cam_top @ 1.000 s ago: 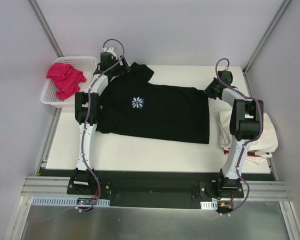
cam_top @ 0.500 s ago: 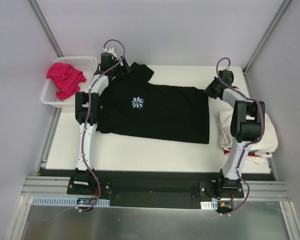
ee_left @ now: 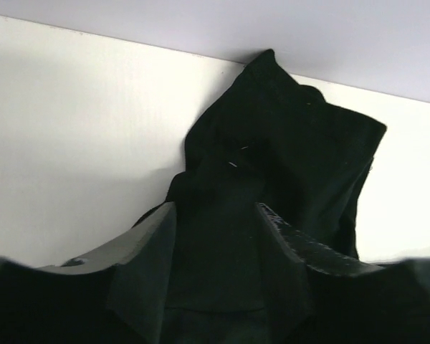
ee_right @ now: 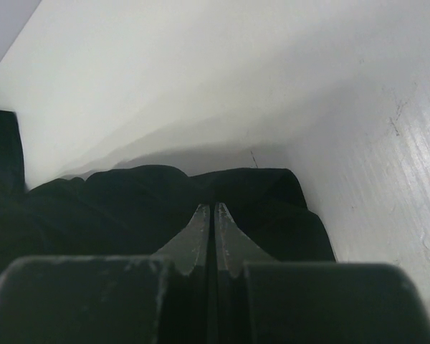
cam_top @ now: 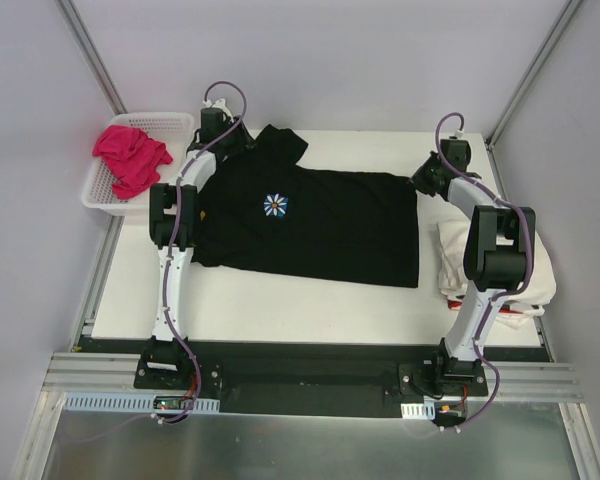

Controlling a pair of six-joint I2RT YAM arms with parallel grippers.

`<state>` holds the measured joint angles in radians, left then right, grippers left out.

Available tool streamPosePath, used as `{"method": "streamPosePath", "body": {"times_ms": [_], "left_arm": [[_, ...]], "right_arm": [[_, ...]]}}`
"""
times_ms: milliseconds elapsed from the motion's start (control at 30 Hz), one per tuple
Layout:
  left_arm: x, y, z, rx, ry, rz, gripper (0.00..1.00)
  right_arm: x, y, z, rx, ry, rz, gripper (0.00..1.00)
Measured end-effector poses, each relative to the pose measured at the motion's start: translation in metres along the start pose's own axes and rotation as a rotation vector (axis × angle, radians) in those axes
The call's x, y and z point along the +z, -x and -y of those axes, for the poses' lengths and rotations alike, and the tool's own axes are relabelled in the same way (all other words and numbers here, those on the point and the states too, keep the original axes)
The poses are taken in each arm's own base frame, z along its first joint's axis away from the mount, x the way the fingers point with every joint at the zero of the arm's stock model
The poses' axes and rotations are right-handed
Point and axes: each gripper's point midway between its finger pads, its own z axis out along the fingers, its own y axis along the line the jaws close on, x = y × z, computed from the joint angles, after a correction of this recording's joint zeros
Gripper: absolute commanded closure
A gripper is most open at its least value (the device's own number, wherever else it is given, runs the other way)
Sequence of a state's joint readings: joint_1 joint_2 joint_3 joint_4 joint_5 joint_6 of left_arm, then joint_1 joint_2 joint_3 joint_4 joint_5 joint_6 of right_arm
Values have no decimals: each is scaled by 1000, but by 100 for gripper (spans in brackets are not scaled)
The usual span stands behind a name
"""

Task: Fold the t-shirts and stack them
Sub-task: Grap the side of the flattened tshirt furthest away from the robot with both arms

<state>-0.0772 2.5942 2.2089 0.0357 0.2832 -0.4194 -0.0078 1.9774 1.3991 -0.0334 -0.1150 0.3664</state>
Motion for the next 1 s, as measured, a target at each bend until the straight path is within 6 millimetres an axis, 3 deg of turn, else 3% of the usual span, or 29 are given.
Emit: {"method": "streamPosePath", "body": {"times_ms": [200,233,467,1000], "left_arm": [[0,-12,-6,-27,15,-30,90],[0,-14,-7,-31,19,-36,100],[-4,-37,-18,-48,52,-86,100],[-71,-81,-18,-51,191,-183,100]], "right_arm": [[-7,3,-4,-1,10,11,99],[-8,4,-4,-1,11,12,99],[-12,4,-6,8,17,15,99],[-12,11,-9,17,49,28,99]]}}
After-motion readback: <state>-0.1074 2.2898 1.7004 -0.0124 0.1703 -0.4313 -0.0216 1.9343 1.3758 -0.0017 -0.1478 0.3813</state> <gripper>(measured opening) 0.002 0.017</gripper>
